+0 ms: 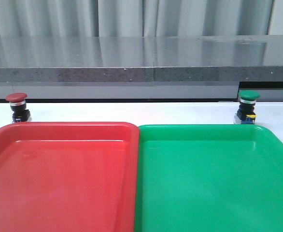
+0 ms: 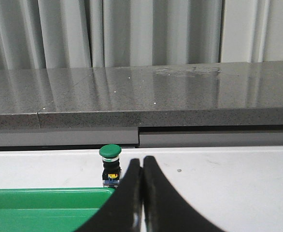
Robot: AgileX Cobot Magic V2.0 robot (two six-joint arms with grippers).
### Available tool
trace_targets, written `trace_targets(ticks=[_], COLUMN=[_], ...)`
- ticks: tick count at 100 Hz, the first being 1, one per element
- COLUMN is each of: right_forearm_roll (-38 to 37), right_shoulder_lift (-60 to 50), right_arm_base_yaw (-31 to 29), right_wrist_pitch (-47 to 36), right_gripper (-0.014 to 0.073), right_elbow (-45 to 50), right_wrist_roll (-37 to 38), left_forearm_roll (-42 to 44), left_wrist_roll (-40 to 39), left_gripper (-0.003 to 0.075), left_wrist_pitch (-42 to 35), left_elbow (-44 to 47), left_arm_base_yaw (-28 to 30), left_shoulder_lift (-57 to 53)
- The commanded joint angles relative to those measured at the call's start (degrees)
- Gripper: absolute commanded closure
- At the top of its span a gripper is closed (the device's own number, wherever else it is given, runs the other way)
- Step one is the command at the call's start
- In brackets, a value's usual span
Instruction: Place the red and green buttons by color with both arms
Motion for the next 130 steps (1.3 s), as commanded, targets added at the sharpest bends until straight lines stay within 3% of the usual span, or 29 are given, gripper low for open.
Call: trace_targets(ticks=[1,50,107,117,130], right_forearm_roll=[-0.56,-0.56,-0.56,-0.56,-0.56], right_shoulder_lift=[-1.28,-1.28,-1.28,-1.28,-1.28], right_arm_base_yaw=[-0.36,-0.36,-0.36,-0.36,-0.36], right_wrist_pitch=[-3.97,-3.97,-3.97,-3.97,-3.97], right_gripper=[0.0658,0.0658,0.0658,0.0658,0.0658], right_elbow=[-1.12,-1.12,-1.12,-1.12,-1.12], right_wrist_roll=[-0.22,-0.22,-0.22,-0.22,-0.22], left_forearm_roll=[-0.03,-0.83,-1.51,-1.51,-1.94], left_wrist_roll=[0.02,0.02,-0.09,-0.09,-0.09], left_gripper=[0.0741,0.0741,0.0737,0.0664,0.0407], left_wrist_pitch=[-4.15,-3.36,12.47,15.67,15.76], left_elbow=[0.69,-1.8,-24.33,-27.79,-31.4], left_arm_base_yaw=[0.13,0.13,0.13,0.13,0.03], left_shoulder_lift=[-1.81,-1.28,21.01,27.05,33.29])
